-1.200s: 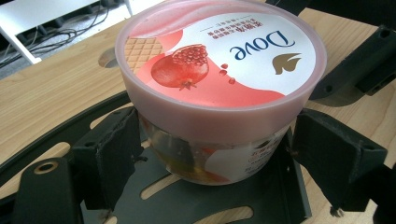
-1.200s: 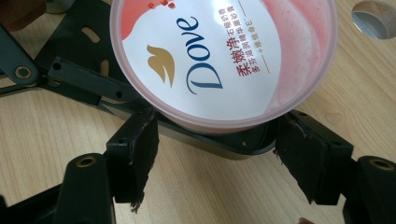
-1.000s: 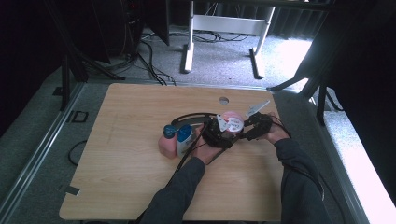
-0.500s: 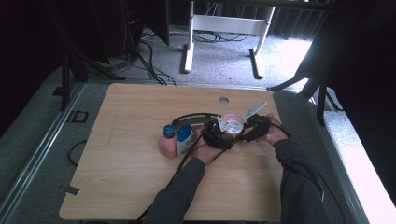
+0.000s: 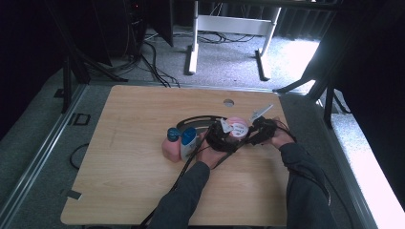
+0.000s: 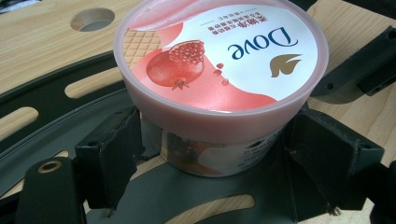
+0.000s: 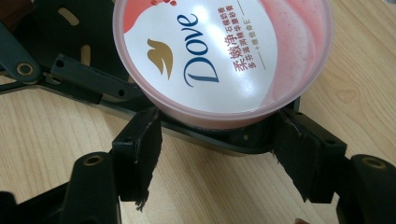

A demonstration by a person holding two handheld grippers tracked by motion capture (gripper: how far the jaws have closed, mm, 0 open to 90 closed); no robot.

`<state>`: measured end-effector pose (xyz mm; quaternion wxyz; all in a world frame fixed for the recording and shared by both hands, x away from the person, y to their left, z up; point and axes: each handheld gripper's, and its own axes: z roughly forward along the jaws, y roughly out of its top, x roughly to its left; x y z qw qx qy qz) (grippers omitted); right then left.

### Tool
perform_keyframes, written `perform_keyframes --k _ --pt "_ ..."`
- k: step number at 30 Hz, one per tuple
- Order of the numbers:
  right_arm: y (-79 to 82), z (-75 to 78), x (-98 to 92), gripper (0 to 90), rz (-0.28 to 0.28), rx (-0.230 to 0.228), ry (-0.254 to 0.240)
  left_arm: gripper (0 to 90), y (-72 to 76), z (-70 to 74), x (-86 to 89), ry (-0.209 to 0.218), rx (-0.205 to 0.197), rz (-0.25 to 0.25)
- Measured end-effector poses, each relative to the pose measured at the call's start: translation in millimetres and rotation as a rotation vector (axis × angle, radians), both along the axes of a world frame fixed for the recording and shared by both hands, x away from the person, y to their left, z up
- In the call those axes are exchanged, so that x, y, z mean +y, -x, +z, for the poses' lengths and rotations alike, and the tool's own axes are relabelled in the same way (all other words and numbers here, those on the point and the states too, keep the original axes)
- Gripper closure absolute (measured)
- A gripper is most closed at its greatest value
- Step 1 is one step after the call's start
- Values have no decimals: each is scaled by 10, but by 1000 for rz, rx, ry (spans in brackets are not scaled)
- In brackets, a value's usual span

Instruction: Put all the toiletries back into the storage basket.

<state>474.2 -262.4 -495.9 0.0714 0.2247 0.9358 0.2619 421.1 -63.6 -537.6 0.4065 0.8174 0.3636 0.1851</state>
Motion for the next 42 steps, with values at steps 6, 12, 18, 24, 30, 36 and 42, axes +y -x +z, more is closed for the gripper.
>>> perform_keyframes --k 6,12,18,24,30,36,42 --pt "10 12 -11 363 -3 8 6 189 13 2 0 5 1 6" --pt "58 39 -77 369 -10 -10 -2 210 27 2 1 4 -2 9" --pt "89 10 -162 295 -36 -10 -14 234 41 -2 22 11 -6 6" --pt "92 -77 -165 273 -46 -14 -3 250 50 -4 32 12 -8 4" --pt "53 -148 -125 269 -53 6 2 264 65 -3 20 7 -13 5" --pt "63 -189 -127 271 -60 19 -1 269 80 -4 7 -3 -22 6" --pt "77 -202 -131 289 -74 16 -12 271 94 -12 8 13 -18 19"
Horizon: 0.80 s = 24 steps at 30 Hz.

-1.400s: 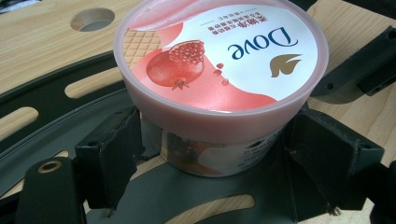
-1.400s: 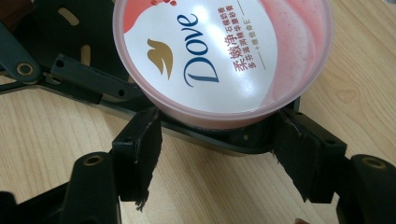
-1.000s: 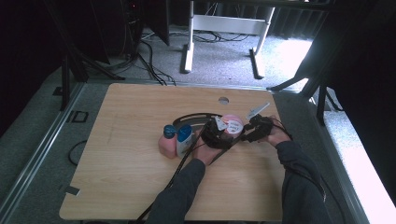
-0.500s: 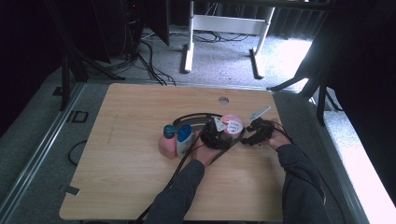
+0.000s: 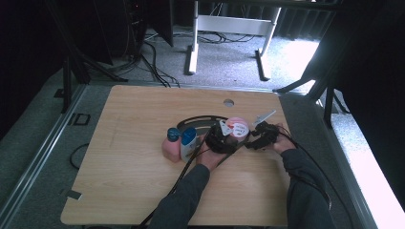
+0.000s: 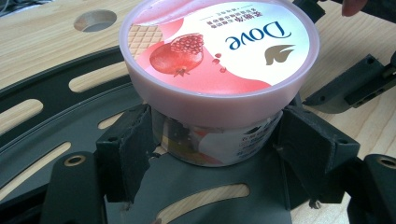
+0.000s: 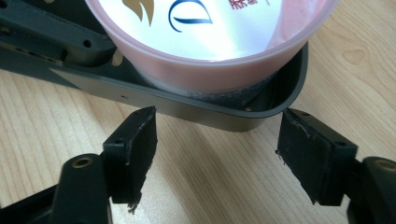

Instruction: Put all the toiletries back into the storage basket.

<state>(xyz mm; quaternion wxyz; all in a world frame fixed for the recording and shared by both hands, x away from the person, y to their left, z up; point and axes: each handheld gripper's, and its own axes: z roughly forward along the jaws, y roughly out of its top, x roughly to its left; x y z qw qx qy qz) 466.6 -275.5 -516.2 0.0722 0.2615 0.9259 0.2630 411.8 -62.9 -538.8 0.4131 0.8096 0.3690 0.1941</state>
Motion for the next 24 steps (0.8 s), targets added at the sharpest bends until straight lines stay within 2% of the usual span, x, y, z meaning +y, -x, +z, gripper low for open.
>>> perform_keyframes --k 5,9,11,16,24 --pt "17 -21 -55 322 -36 7 -47 304 43 -5 12 7 -5 -1" --pt "62 -56 -78 322 -47 -3 -45 330 81 -3 23 14 -3 -5" --pt "82 -63 -91 322 -56 -14 -48 337 106 3 30 17 -10 0" --pt "159 -82 -99 322 -71 -41 -57 340 187 62 25 26 -29 -23" --pt "368 -161 -48 359 -85 -100 -55 356 306 117 21 26 -31 -71"
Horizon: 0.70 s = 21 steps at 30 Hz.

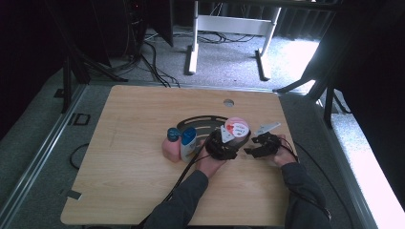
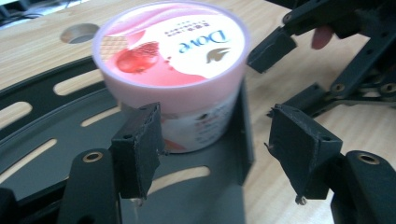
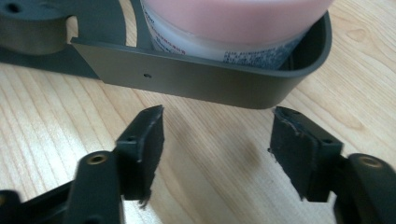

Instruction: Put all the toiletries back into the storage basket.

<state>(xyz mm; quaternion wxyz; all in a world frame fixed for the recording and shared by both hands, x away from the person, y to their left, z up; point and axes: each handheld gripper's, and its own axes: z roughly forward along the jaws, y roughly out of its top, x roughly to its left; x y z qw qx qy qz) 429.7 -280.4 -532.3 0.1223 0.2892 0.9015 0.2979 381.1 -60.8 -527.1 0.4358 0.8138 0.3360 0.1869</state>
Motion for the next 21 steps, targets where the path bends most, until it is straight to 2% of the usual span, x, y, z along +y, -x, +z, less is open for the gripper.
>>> perform_keyframes --k 4,8,15,18,21 --pt "85 -46 -13 389 -46 -16 -23 368 74 30 7 8 -2 -32" --pt "164 -70 -2 404 -52 -29 -22 374 138 38 33 24 26 -78" --pt "304 -75 17 432 -70 -48 -47 340 234 15 61 26 39 -110" --pt "361 -82 16 427 -74 -55 -53 306 282 23 81 34 59 -147" --pt "427 -109 20 423 -78 -60 -51 312 331 36 108 34 54 -163"
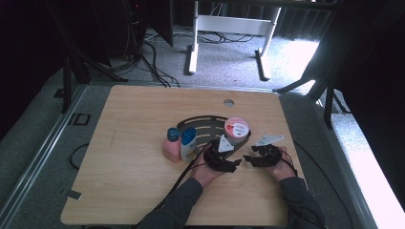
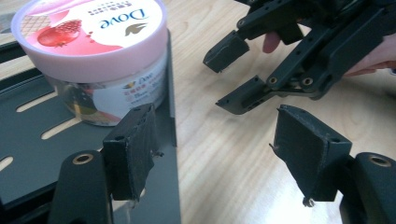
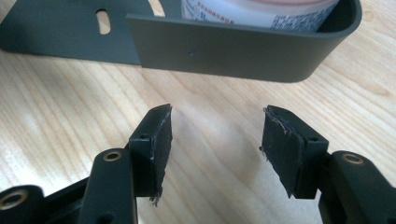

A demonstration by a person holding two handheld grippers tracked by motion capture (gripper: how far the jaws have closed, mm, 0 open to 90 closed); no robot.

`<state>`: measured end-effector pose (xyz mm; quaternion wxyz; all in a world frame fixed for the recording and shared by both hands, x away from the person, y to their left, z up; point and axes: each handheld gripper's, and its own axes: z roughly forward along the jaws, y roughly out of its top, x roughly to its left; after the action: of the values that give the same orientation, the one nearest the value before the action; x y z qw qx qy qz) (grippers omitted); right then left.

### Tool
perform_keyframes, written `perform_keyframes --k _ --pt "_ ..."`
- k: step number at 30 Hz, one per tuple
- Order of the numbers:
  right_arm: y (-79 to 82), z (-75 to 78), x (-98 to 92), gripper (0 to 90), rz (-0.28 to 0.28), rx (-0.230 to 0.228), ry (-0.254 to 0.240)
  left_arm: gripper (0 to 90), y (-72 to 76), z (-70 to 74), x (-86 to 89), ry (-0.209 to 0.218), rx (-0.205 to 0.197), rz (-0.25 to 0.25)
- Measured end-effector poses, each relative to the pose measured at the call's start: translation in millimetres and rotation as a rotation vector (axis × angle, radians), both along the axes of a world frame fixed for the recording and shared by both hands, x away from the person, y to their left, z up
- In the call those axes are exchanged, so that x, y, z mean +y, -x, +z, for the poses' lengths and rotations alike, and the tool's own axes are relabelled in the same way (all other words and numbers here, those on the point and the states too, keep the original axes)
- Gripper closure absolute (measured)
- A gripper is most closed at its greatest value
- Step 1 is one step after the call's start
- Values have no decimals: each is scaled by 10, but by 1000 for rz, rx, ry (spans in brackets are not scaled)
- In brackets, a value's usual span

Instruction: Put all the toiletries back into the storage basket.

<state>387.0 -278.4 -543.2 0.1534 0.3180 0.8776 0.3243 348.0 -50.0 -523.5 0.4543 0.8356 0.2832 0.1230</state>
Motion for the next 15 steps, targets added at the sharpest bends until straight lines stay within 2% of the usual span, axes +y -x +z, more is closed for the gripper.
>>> perform_keyframes --k 4,6,8,9,10,15 --pt "43 -16 -8 423 -8 -2 -6 352 45 13 39 -1 -1 -13" --pt "100 -31 -6 426 -28 -5 -8 386 86 11 87 5 4 -45" --pt "124 -38 -4 426 -31 -8 -9 411 86 11 87 5 4 -45" --pt "124 -38 -4 426 -31 -8 -9 411 132 12 132 8 2 -75" --pt "183 -52 -4 426 -38 -15 -16 452 148 17 152 12 3 -84" --pt "276 -76 -22 429 -49 -23 -33 474 206 50 252 21 9 -101"
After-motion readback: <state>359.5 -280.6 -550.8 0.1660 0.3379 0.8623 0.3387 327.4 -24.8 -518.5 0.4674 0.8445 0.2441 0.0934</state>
